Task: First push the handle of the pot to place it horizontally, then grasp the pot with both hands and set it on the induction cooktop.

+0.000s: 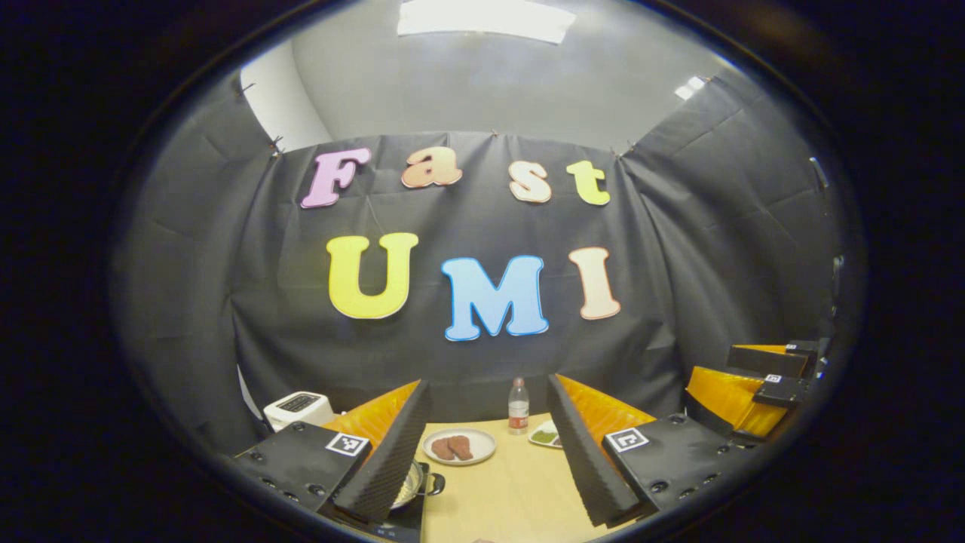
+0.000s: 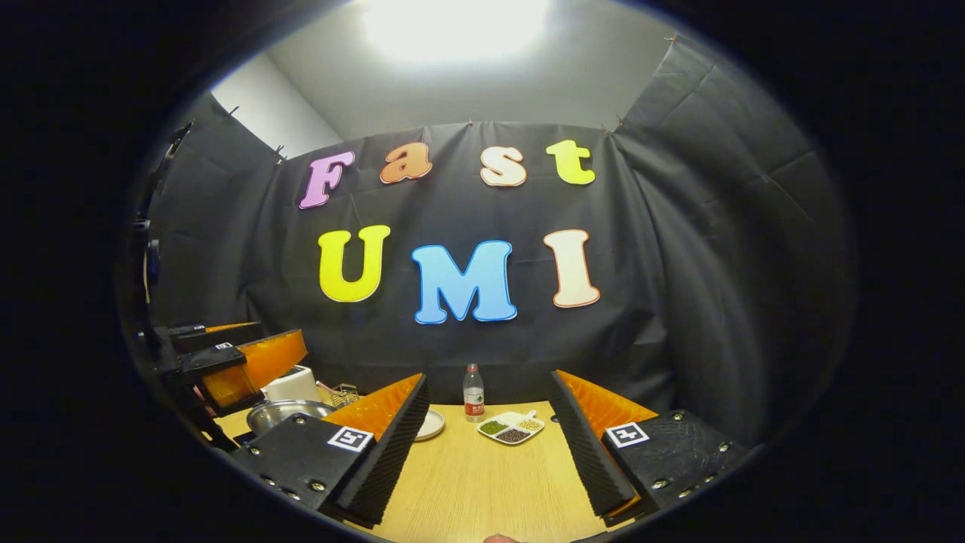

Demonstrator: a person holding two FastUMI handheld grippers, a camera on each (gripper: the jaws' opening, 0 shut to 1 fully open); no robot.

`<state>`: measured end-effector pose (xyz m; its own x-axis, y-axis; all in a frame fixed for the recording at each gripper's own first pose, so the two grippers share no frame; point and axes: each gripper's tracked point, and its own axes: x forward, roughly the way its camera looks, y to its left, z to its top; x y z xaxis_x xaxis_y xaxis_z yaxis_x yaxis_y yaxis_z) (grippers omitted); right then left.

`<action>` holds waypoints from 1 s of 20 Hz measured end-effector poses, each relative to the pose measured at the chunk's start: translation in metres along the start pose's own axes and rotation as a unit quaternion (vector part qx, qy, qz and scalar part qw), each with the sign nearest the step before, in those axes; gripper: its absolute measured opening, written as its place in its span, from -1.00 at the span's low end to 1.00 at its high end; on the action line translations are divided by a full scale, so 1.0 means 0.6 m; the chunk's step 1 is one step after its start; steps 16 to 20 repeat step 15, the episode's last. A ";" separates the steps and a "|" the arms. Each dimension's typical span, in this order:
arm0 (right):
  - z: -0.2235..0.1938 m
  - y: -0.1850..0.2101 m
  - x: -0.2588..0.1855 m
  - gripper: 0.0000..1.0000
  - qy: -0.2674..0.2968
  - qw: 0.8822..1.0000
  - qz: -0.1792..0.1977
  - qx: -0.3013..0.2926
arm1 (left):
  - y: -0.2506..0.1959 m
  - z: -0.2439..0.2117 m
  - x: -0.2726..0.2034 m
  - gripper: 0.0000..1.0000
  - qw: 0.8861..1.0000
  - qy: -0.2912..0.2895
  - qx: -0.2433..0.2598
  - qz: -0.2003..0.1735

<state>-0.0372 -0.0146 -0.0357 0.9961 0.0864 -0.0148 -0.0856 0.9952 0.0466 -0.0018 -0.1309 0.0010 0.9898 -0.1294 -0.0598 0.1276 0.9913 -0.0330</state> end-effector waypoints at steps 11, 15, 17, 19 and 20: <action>0.022 0.024 -0.013 0.93 -0.014 1.000 -0.012 -0.001 | 0.054 0.001 -0.022 0.89 1.000 0.000 0.006 0.009; 0.023 0.027 -0.009 0.93 -0.015 1.000 -0.016 -0.002 | 0.061 0.007 -0.025 0.89 1.000 -0.006 0.011 0.007; 0.023 0.027 -0.009 0.93 -0.015 1.000 -0.016 -0.002 | 0.061 0.007 -0.025 0.89 1.000 -0.006 0.011 0.007; 0.023 0.027 -0.009 0.93 -0.015 1.000 -0.016 -0.002 | 0.061 0.007 -0.025 0.89 1.000 -0.006 0.011 0.007; 0.023 0.027 -0.009 0.93 -0.015 1.000 -0.016 -0.002 | 0.061 0.007 -0.025 0.89 1.000 -0.006 0.011 0.007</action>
